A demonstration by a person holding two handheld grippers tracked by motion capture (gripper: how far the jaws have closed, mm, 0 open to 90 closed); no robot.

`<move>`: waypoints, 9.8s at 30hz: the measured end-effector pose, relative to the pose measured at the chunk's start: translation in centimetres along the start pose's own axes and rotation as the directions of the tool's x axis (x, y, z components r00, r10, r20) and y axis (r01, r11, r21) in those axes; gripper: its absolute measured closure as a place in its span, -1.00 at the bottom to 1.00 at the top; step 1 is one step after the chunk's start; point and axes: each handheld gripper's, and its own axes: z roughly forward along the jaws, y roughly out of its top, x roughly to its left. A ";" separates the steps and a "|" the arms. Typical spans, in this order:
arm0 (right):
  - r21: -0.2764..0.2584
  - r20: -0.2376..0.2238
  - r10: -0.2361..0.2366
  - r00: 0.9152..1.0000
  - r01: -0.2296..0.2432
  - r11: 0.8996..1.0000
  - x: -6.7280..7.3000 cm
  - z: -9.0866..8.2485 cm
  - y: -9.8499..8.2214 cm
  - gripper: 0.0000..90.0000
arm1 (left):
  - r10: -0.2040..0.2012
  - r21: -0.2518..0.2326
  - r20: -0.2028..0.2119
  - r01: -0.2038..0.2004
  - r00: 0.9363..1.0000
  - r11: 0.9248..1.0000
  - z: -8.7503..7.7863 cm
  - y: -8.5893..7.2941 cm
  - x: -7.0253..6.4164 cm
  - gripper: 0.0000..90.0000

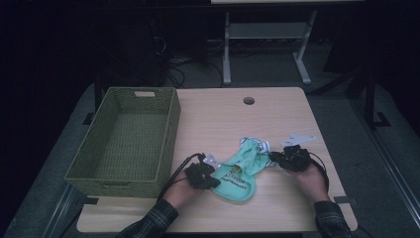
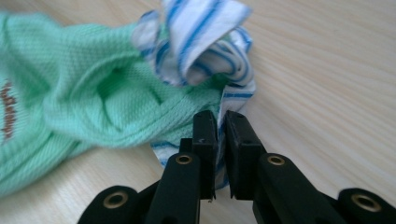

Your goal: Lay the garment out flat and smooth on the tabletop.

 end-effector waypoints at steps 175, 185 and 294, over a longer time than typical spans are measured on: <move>0.120 -0.196 -0.024 0.980 0.048 0.992 4.8 -0.3 -2.2 0.99 | 0.025 -0.025 -0.104 -0.028 0.994 0.999 3.3 6.0 4.2 0.99; 0.134 -0.145 -0.034 0.989 0.054 0.989 4.0 -0.5 -2.1 1.00 | 0.022 0.028 -0.169 -0.018 0.985 0.999 2.2 5.0 4.0 0.99; 0.111 -0.096 -0.006 0.995 0.017 0.994 0.9 0.5 -1.3 1.00 | 0.069 -0.005 0.090 -0.069 0.994 0.998 3.0 3.6 -2.7 0.96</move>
